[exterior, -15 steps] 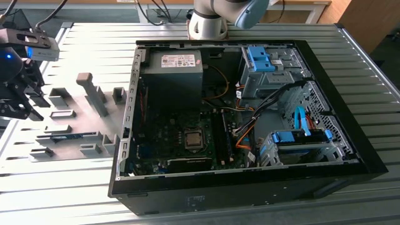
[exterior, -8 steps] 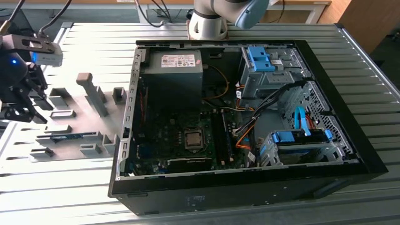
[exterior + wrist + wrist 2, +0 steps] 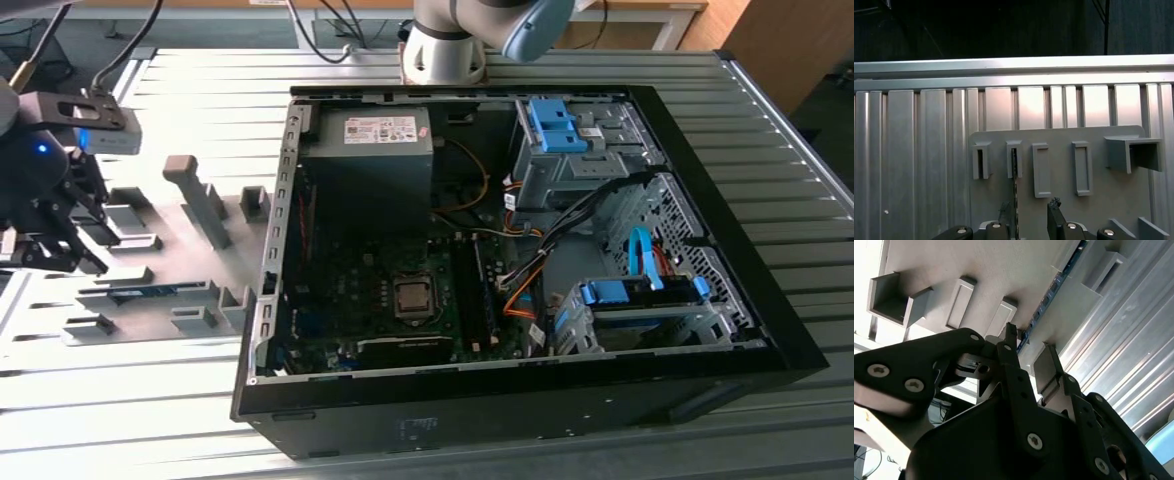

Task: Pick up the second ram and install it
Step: 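Pick up the second ram and move it above second insertion slot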

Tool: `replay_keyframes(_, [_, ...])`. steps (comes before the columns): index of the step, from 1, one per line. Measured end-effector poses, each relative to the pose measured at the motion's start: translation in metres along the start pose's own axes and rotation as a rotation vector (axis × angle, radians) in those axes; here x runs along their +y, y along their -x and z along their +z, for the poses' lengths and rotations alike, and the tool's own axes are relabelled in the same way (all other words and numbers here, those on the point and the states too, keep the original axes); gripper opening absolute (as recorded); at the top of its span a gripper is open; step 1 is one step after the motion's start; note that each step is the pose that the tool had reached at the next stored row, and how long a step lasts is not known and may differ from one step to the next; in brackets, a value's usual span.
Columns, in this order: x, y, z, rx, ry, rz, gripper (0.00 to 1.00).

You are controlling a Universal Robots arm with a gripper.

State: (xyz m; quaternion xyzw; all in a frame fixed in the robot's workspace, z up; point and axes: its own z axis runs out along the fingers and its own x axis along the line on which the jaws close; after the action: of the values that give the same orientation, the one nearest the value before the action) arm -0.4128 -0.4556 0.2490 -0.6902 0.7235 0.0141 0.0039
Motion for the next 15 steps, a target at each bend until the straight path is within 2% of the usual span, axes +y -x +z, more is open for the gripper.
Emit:
replay_keyframes(2, [-0.0002, -0.0002, 0.0032, 0.0000, 0.0000, 0.000, 0.42])
replay_keyframes(7, [-0.0003, -0.0003, 0.0044, -0.0001, -0.0001, 0.000, 0.42])
replay_keyframes(15, [-0.0008, -0.0045, 0.0182, 0.0000, 0.0000, 0.000, 0.42])
